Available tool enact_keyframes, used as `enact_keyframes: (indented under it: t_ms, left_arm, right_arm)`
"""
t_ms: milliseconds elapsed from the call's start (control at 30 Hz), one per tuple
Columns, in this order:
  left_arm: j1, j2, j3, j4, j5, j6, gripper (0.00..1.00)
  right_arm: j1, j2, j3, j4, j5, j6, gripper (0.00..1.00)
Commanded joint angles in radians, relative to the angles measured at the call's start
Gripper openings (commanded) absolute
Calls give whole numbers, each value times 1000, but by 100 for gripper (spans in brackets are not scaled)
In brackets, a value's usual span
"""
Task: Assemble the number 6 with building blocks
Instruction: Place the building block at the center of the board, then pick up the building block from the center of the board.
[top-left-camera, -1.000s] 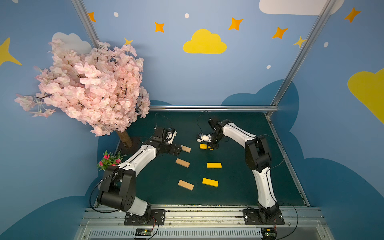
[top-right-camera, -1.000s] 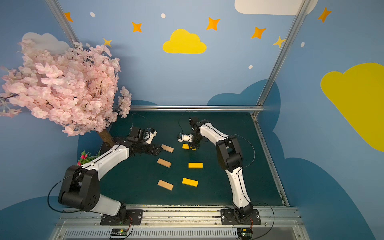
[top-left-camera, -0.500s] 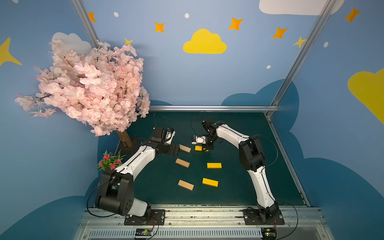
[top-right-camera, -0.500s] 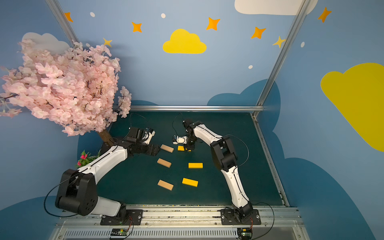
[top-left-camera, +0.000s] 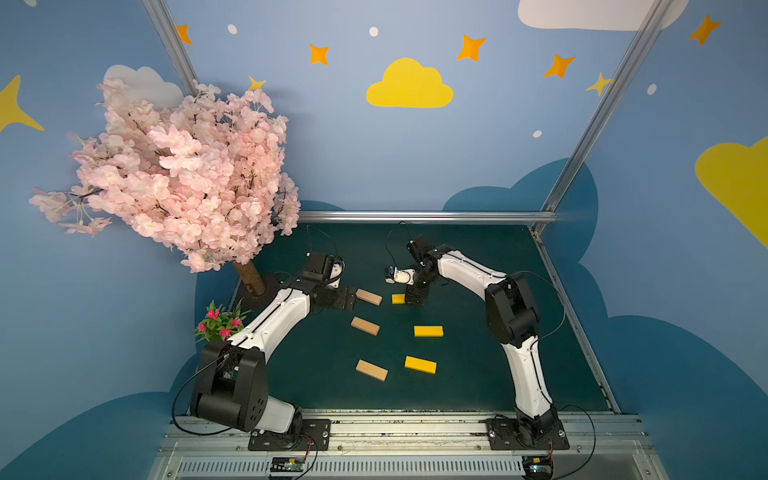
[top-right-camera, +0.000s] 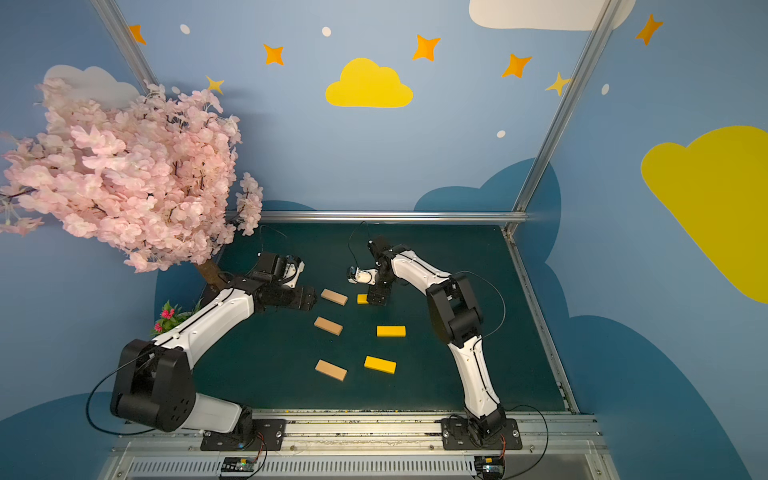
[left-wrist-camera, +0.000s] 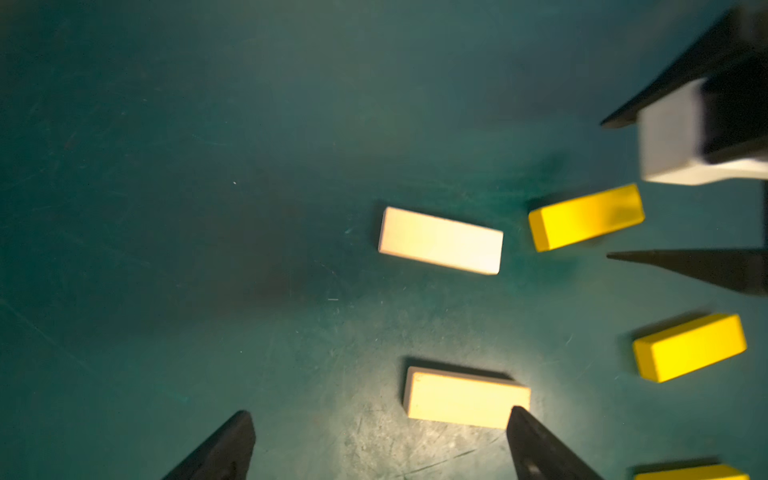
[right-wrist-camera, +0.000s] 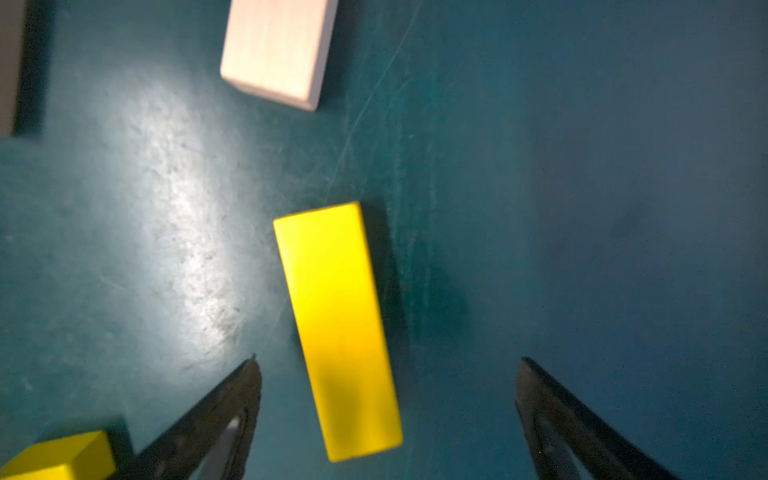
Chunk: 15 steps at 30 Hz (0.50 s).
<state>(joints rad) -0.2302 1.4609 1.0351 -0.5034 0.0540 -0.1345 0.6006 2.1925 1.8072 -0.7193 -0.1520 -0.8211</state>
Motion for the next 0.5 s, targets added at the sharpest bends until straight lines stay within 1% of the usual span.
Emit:
enact_keyframes:
  t_ms: [0,33,67,100,133,167,200,267,333,367,467]
  left_arm:
    - [-4,32,69,-47,51,-161,94]
    - [-8,46,93,-52,56,-205,94]
    - [-13,69,124,-62,52,-260,94]
    - [-16,95,156,-79,38,-331,94]
    - [-19,116,187,-95,14,-403,94]
    - [-20,140,211,-112,-1,-486,94]
    - [-20,168,227,-115,7,-574,92]
    - [-23,229,254,-117,52,-707,88]
    - [-26,299,287,-138,116,-819,79]
    - [-31,337,303,-149,140,-875,77]
    - [-54,415,330,-155,169,-1013,76]
  right_arm:
    - [-8,-227,-33,252,169,201,97]
    - [-7,-263,-72,372,283,276,97]
    - [-7,-296,-127,527,440,366,97]
    - [-8,-317,-184,689,623,484,98]
    - [-14,-335,-201,702,709,592,98]
    - [-45,-359,-176,564,541,623,98]
    - [-86,-365,-124,423,382,667,98]
    - [-130,-365,-60,277,343,820,98]
    - [-147,-382,-79,236,259,829,98]
    - [-148,-388,-90,219,242,830,98]
    - [-170,-377,-72,129,150,870,98]
